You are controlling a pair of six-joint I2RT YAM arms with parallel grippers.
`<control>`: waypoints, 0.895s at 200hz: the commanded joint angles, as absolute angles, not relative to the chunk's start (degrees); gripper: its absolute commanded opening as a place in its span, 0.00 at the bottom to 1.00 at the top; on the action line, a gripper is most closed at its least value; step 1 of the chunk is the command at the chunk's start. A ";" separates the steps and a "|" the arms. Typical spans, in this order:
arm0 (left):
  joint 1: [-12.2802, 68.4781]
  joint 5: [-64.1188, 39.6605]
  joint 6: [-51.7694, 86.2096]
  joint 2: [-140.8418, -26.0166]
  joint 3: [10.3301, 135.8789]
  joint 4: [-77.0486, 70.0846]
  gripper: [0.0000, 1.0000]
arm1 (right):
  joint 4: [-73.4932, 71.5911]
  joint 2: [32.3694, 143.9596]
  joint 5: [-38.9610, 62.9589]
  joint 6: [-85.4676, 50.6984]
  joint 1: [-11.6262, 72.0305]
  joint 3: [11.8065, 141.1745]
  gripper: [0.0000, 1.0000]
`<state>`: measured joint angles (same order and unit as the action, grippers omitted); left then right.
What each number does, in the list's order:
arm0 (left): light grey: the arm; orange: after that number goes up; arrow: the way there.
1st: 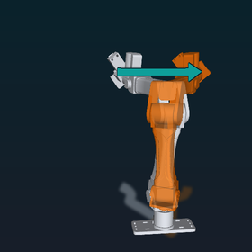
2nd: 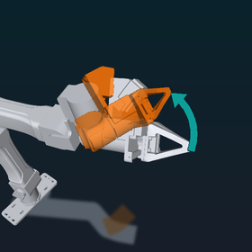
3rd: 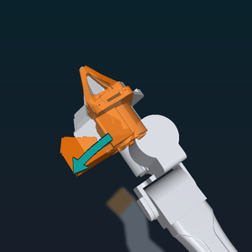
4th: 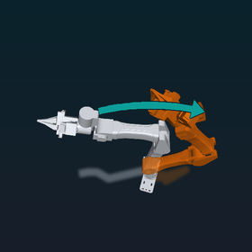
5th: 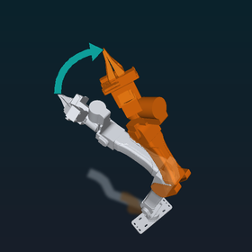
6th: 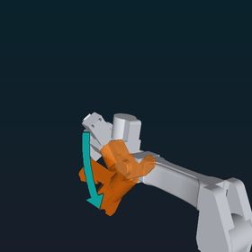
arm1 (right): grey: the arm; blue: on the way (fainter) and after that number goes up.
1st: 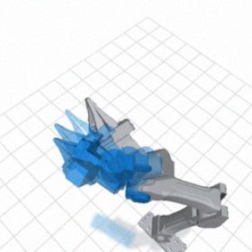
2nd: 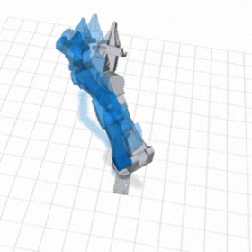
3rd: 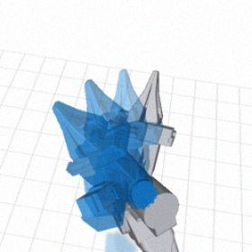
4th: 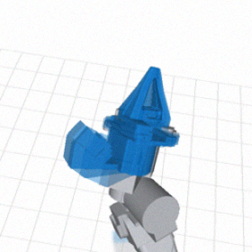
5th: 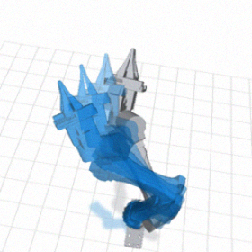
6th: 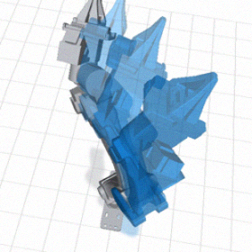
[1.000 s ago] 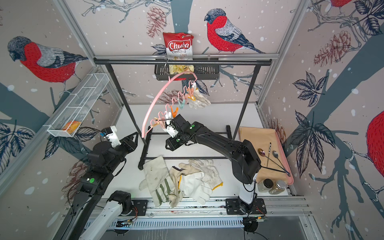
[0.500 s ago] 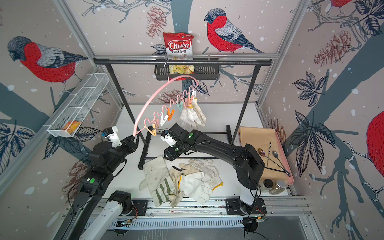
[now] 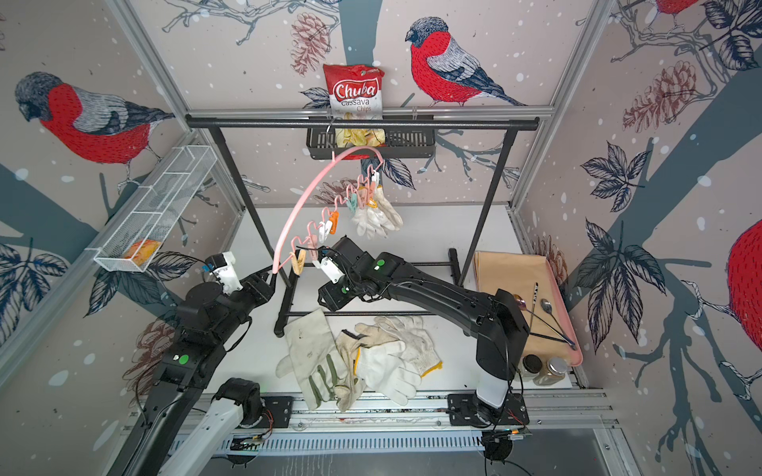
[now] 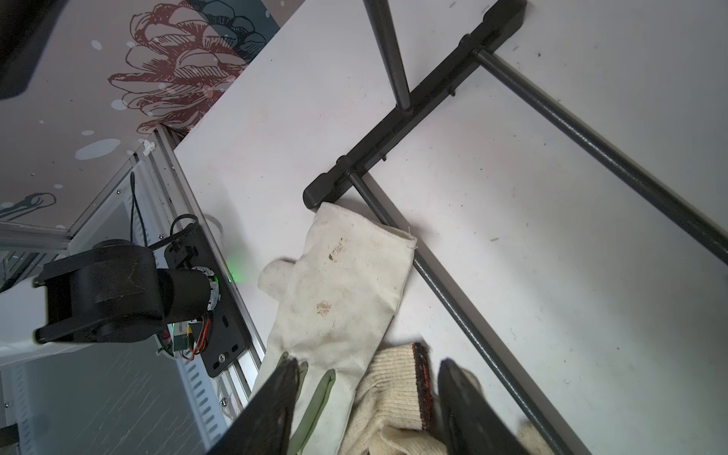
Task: Clip the gloves onto a hanger to dry
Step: Pick up the glove from the center of the board.
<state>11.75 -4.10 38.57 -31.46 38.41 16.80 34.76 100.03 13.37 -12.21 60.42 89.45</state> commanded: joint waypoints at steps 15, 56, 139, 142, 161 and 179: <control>11.67 -4.22 38.52 -30.81 37.49 14.10 0.43 | 35.66 99.41 12.13 -14.05 60.89 89.37 0.60; 11.65 -3.98 38.56 -29.56 36.90 14.91 0.44 | 32.64 97.81 11.38 -15.75 60.15 85.47 0.60; 11.61 -3.57 39.27 -28.99 35.60 14.52 0.44 | 26.30 91.41 13.96 -18.25 56.46 77.27 0.61; 11.62 -3.67 39.22 -29.05 35.56 14.42 0.44 | 26.42 91.33 13.77 -18.13 56.47 76.93 0.61; 11.61 -3.77 39.18 -29.51 35.68 14.05 0.44 | 27.06 90.91 12.21 -17.41 57.11 74.80 0.60; 11.64 -3.92 39.12 -29.84 35.58 13.79 0.44 | 26.89 90.56 11.69 -17.29 57.40 72.79 0.60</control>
